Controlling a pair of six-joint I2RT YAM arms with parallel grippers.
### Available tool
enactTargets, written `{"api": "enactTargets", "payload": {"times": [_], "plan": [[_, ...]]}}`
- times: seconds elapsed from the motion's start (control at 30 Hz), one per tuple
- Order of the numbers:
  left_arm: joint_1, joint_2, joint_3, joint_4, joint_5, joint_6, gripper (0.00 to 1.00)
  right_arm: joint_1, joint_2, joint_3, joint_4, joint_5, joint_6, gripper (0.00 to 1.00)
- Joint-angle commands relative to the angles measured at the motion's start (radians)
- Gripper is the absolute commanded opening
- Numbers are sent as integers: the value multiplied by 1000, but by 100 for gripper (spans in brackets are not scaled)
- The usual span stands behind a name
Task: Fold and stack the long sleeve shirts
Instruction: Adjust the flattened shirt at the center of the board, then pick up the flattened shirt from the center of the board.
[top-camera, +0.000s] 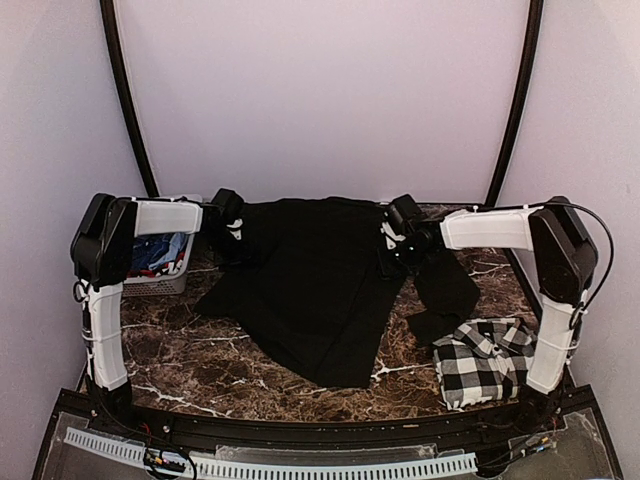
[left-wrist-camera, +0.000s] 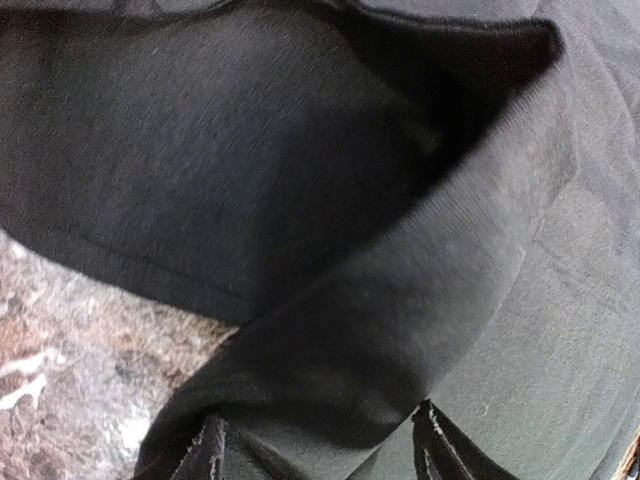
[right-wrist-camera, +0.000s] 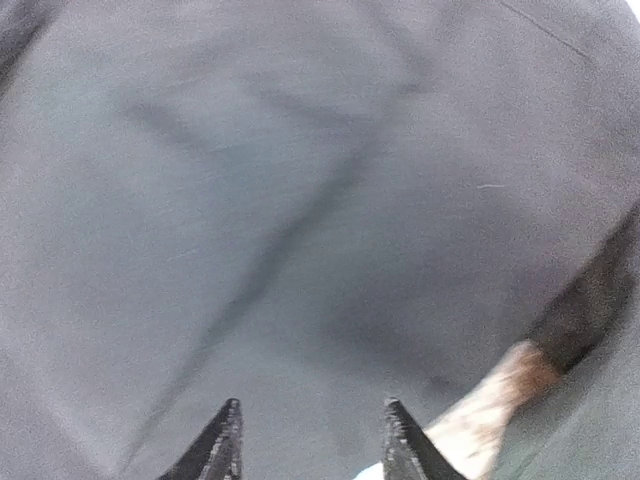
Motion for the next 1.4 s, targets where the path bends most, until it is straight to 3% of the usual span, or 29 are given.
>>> {"api": "enactTargets", "payload": {"times": [0.0, 0.13, 0.4, 0.57, 0.8, 1.2, 1.37], "plan": [[-12, -90, -2, -79, 14, 2, 65, 137, -115, -56, 3, 17, 10, 47], [-19, -248, -98, -69, 4, -49, 66, 250, -206, -145, 4, 21, 20, 47], [-25, -604, -529, -83, -101, -179, 61, 473, -330, -317, 15, 34, 38, 47], [-26, -751, -687, -73, -191, -266, 57, 580, -346, -362, 36, 23, 41, 46], [-25, -732, -748, -13, -280, -343, 56, 667, -305, -383, 48, 34, 27, 46], [-24, -579, -757, 138, -232, -360, 56, 724, -247, -425, 67, 64, 29, 50], [-24, -557, -770, 152, -238, -362, 49, 729, -194, -434, 79, 87, 35, 49]]}}
